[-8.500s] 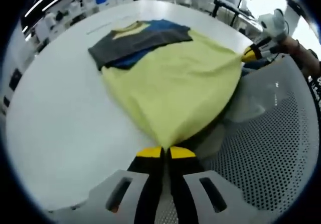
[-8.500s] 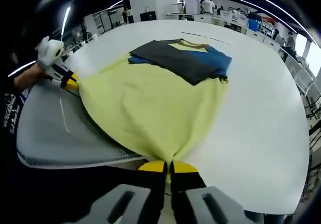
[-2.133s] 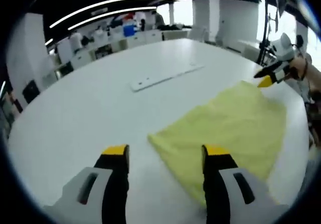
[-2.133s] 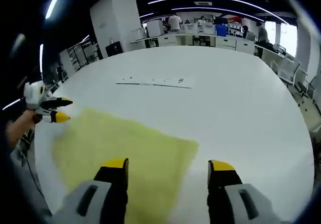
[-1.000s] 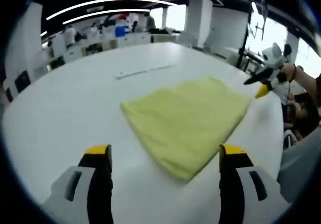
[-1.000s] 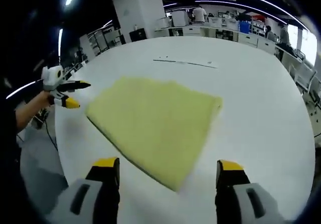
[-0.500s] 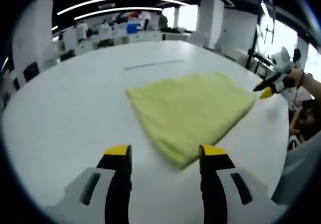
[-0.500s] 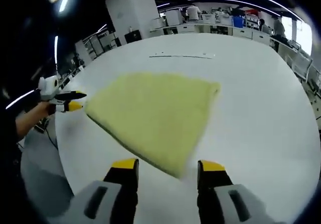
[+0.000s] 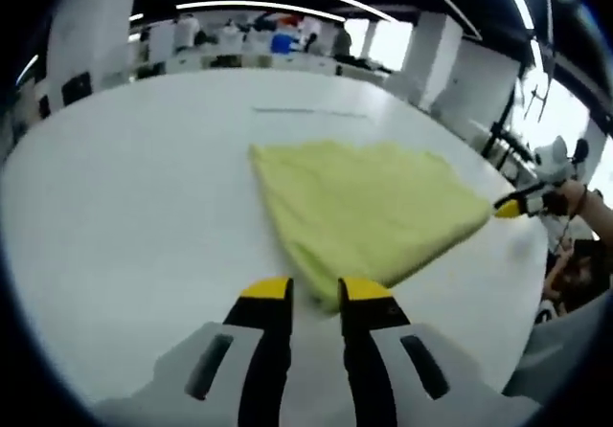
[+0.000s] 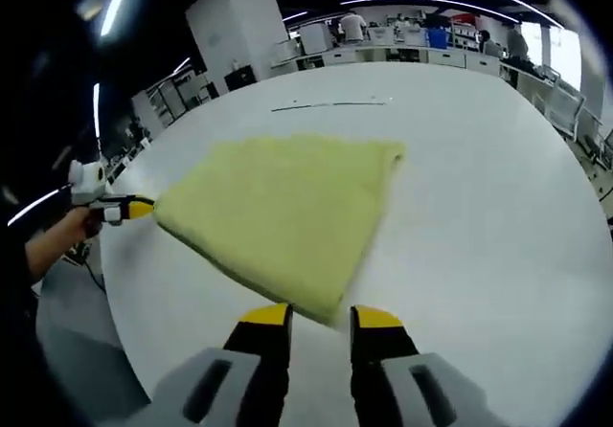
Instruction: Fold the garment on the visible template until the final outline fits inside the template.
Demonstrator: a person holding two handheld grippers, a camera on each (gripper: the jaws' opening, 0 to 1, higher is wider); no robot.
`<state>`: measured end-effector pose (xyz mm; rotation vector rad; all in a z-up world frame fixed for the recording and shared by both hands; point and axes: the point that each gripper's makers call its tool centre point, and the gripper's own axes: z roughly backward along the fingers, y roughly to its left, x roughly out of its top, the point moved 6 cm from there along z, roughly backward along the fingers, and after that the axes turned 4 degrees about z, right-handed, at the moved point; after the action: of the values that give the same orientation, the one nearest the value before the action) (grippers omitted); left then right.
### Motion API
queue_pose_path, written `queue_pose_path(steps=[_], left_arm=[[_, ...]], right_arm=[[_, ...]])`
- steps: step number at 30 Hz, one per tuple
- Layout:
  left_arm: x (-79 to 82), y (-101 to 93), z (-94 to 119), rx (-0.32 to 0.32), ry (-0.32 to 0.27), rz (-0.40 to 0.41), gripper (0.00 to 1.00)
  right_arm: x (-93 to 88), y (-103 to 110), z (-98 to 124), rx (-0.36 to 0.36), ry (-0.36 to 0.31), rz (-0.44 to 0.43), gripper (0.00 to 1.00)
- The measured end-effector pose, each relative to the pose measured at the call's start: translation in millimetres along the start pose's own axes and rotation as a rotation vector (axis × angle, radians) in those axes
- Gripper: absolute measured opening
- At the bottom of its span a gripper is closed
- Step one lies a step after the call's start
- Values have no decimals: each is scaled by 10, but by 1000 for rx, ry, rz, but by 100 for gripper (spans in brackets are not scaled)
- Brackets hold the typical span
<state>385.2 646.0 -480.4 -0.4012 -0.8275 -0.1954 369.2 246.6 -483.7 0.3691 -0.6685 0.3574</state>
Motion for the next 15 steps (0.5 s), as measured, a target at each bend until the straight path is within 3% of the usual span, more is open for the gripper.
queue_pose_path(steps=[2, 10, 15], left_arm=[[-9, -7, 4, -2, -10, 17, 5], [-67, -21, -4, -2, -1, 112, 3], [-87, -16, 0, 0, 5, 111, 0]], right_arm=[[-3, 4, 3, 9, -15, -28, 15], [-51, -5, -30, 8, -21, -55, 8], [-83, -16, -30, -1, -18, -46, 0]])
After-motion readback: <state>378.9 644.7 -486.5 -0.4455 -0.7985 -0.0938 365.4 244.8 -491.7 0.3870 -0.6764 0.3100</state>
